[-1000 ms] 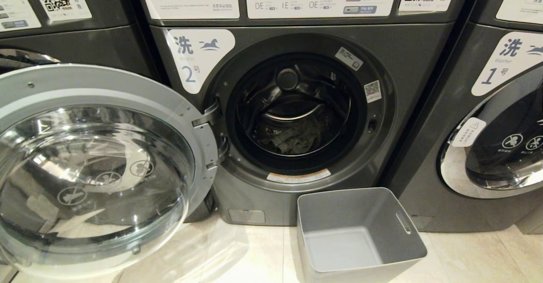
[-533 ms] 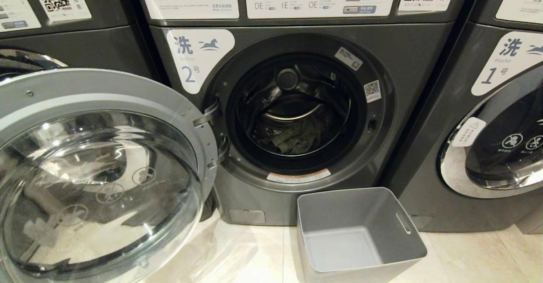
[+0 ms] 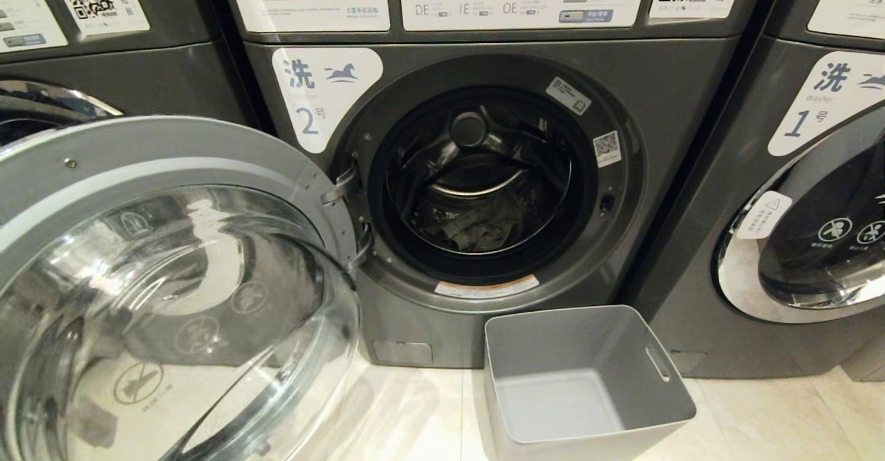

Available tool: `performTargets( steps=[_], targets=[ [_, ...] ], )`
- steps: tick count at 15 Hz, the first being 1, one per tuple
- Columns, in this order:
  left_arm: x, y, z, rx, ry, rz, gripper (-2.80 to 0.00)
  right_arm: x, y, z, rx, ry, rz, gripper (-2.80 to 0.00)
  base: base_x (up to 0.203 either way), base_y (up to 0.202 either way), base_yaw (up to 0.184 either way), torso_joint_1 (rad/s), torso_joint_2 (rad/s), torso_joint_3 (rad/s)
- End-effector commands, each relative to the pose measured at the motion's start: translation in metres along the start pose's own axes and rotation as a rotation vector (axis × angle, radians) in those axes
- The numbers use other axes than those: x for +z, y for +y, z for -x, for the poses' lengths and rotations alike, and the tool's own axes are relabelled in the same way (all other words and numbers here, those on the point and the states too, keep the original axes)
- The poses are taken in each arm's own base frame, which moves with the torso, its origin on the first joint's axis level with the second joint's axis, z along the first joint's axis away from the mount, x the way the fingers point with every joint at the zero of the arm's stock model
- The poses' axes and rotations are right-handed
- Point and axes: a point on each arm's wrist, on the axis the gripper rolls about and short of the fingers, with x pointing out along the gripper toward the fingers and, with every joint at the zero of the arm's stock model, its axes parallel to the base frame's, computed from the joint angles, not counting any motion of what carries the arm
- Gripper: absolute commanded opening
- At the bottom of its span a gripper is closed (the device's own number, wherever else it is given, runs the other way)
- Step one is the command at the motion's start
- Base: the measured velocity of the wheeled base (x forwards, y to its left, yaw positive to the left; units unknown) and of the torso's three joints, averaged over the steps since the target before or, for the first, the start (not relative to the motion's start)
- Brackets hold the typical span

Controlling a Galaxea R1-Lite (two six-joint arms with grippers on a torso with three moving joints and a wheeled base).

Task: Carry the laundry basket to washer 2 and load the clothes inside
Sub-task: Close the washing machine door with the left hand

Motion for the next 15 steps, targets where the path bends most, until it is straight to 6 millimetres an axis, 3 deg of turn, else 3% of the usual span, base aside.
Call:
performTargets(
  steps=[1,6,15],
  targets=[
    [-0.018,-0.013,0.013,-0.020,-0.003,-0.022,-2.80,-0.011,0.000,-0.001,0.002,0.039,-0.001,-2.80,0.000,0.000,0.000,0.000,0.00,0.000],
    [-0.046,-0.026,0.020,-0.065,0.037,-0.050,-2.80,-0.011,0.000,-0.001,0.002,0.039,-0.001,-2.80,0.000,0.000,0.000,0.000,0.00,0.000],
    [-0.078,-0.037,0.027,-0.146,0.095,-0.092,-2.80,-0.011,0.000,-0.001,0.002,0.039,-0.001,-2.80,0.000,0.000,0.000,0.000,0.00,0.000]
  ],
)
